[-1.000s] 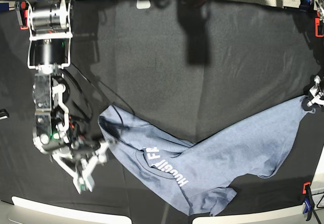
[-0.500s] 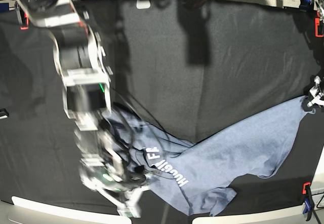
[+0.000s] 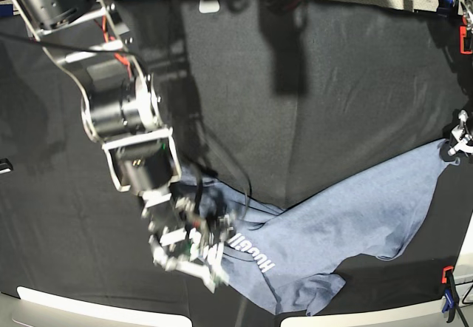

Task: Layout the t-shirt on the table in an organized manner, then fold the t-shirt properly
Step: 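Grasp the shirt edge near the printed lettering with the right gripper and pull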

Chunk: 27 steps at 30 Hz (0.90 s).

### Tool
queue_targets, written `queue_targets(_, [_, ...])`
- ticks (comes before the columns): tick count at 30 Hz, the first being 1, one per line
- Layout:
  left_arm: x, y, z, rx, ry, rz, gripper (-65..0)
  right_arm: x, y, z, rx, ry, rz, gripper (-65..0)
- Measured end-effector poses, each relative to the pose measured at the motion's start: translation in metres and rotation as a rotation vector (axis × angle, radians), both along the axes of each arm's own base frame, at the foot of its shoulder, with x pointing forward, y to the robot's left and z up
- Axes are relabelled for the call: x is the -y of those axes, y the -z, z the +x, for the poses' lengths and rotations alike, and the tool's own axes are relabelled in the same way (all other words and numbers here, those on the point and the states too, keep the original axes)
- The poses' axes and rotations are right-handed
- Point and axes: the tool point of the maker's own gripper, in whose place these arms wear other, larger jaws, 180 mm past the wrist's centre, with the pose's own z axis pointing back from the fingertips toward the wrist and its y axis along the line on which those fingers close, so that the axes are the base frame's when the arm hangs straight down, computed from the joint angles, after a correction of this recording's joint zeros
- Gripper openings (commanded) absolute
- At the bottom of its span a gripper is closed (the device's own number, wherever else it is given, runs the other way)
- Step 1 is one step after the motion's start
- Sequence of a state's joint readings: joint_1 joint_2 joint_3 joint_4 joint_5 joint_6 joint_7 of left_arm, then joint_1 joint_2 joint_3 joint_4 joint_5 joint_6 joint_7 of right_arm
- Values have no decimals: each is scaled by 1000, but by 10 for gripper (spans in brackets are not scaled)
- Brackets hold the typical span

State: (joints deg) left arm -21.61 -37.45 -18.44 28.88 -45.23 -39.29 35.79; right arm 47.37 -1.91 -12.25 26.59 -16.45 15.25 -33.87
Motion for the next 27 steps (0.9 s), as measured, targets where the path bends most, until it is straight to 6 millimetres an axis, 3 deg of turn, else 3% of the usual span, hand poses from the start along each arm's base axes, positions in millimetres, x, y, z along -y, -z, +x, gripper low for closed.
queue_targets(5, [0, 0, 0, 0, 0, 0, -650, 19, 7, -5, -14, 36, -51, -392])
queue_targets(7, [0, 0, 0, 0, 0, 0, -650, 24, 11, -8, -25, 45, -59, -467])
queue_targets(10, [0, 0, 0, 0, 0, 0, -650, 28, 15, -11, -30, 69, -64, -638])
queue_targets(11, [0, 0, 0, 0, 0, 0, -650, 32, 13, -9, -18, 95, -71, -650])
queue_targets(20, [2, 3, -3, -23, 14, -5, -650, 63, -32, -1, 58, 101, -223, -650])
queue_targets(22, [2, 3, -4, -23, 14, -5, -650, 74, -35, -8, 87, 98, -249, -650])
queue_targets(27, [2, 4, -4, -25, 15, -4, -650, 106, -32, -48, 137, 100, -270, -650])
